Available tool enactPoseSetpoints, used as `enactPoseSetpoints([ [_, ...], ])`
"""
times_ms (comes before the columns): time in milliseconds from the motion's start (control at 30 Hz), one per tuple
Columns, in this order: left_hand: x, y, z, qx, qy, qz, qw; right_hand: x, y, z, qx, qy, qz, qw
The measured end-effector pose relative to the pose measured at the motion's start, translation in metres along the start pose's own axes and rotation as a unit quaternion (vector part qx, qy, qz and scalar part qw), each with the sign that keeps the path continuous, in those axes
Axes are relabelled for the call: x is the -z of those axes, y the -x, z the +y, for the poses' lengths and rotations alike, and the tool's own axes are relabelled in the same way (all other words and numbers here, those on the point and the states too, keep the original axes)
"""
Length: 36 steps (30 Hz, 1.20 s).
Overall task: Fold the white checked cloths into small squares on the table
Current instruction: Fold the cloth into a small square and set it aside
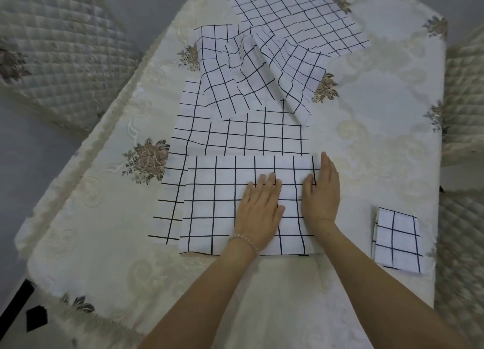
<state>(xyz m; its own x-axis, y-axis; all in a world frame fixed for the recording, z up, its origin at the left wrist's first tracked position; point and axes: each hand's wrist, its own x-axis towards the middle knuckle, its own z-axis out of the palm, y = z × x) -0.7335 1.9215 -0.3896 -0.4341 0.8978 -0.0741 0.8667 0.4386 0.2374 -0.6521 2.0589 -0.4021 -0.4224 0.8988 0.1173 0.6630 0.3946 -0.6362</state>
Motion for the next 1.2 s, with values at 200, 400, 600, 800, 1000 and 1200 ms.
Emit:
enactPoseSetpoints([
  [200, 0.003, 0.045, -0.094, 0.084, -0.026, 0.009, 0.996, -0.001, 0.001, 0.000, -0.012, -0.003, -0.005, 1.000],
  [400, 0.015, 0.067, -0.122, 0.116, -0.019, 0.023, 0.993, 0.000, 0.002, -0.001, -0.025, -0.011, -0.015, 1.000],
  [600, 0.016, 0.067, -0.121, 0.115, -0.022, 0.029, 0.993, -0.001, 0.011, -0.029, 0.029, 0.070, -0.025, 0.997],
  [800, 0.015, 0.066, -0.122, 0.107, -0.028, 0.031, 0.993, -0.072, 0.100, -0.124, 0.241, 0.057, -0.203, 0.947],
  [1000, 0.013, 0.066, -0.123, 0.105, -0.037, 0.035, 0.993, -0.050, 0.080, -0.063, 0.183, 0.135, -0.198, 0.953],
  [1200, 0.013, 0.067, -0.122, 0.109, -0.035, 0.029, 0.993, 0.021, 0.056, 0.023, 0.064, 0.196, -0.149, 0.967],
])
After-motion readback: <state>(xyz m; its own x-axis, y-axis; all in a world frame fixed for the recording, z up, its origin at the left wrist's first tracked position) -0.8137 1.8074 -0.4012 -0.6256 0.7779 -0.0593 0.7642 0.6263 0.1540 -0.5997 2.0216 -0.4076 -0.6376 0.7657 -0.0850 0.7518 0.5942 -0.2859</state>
